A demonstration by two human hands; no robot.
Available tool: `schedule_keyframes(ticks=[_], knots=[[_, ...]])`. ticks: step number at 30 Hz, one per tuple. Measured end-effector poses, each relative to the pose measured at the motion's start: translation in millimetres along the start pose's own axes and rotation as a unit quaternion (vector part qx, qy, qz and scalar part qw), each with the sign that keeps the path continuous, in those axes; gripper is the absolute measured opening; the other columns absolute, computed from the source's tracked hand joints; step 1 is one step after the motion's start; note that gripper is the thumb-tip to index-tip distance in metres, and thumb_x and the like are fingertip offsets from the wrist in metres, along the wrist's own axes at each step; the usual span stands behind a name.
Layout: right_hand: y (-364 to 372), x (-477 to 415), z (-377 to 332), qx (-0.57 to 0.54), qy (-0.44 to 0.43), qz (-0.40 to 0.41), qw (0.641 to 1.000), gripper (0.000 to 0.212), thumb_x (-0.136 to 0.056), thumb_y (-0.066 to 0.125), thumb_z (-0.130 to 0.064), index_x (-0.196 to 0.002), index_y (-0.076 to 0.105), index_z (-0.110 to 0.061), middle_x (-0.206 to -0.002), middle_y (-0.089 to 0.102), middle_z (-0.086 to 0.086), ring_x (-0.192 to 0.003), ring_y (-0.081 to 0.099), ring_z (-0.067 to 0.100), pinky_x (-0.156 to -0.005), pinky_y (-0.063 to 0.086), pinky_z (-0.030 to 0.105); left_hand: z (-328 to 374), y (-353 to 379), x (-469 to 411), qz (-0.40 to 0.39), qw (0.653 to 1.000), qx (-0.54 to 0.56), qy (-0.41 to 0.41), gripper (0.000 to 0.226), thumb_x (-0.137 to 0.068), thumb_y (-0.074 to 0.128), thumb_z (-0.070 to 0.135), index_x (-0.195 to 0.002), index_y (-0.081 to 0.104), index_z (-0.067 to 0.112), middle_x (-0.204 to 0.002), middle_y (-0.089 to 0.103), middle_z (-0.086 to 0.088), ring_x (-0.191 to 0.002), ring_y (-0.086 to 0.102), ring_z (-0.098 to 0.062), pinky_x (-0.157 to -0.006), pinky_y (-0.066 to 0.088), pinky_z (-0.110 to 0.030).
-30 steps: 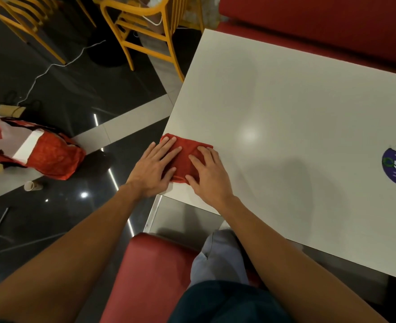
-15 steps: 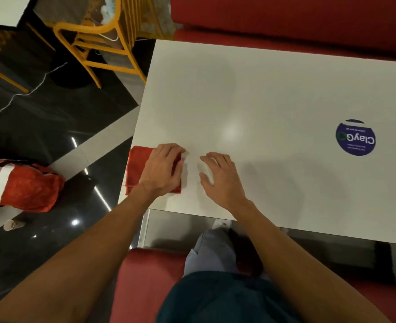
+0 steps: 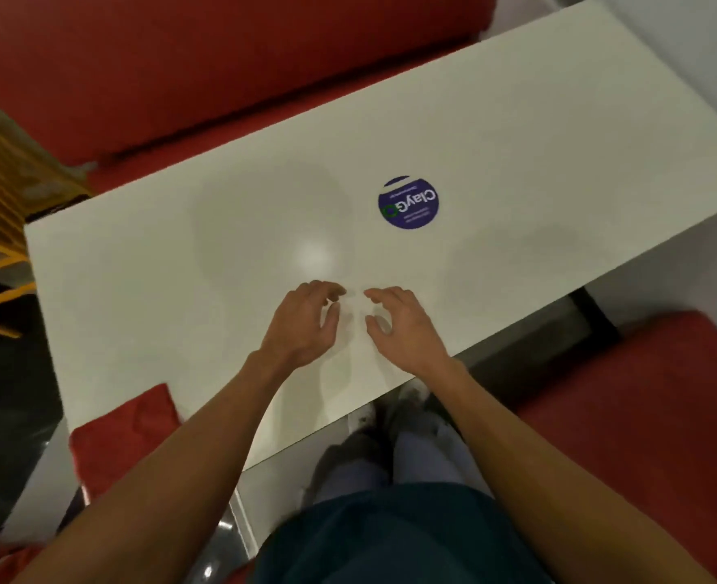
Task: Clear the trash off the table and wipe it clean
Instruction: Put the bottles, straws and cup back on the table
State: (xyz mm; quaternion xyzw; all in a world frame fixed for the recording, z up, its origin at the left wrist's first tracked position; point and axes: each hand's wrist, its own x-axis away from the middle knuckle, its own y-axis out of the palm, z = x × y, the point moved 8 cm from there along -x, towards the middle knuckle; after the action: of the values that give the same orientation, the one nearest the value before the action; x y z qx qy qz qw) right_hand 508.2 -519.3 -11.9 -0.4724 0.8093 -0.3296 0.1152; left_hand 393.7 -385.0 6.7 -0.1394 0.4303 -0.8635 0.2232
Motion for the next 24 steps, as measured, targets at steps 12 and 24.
schedule_keyframes(ticks=[12,24], knots=[[-155,32,141,-0.062,0.179,0.115,0.975,0.048,-0.099,0.065,-0.033,-0.145,0.056,-0.024,-0.125,0.063,-0.004,-0.101,0.058,0.009,-0.093,0.051,0.027,176,106,-125,-0.201,0.977,0.017,0.063,0.031,-0.107,0.053,0.035,-0.135,0.058,0.025,-0.116,0.07,0.004,-0.098,0.066,-0.013,-0.09,0.056,-0.034],[-226,120,215,-0.058,0.271,0.225,0.934,0.047,-0.097,0.066,-0.028,-0.143,0.059,-0.019,-0.114,0.068,-0.003,-0.092,0.06,0.01,-0.091,0.053,0.03,294,180,-140,-0.311,0.938,0.006,0.152,0.03,-0.107,0.052,0.037,-0.132,0.061,0.024,-0.11,0.07,0.005,-0.095,0.067,-0.017,-0.09,0.055,-0.038]])
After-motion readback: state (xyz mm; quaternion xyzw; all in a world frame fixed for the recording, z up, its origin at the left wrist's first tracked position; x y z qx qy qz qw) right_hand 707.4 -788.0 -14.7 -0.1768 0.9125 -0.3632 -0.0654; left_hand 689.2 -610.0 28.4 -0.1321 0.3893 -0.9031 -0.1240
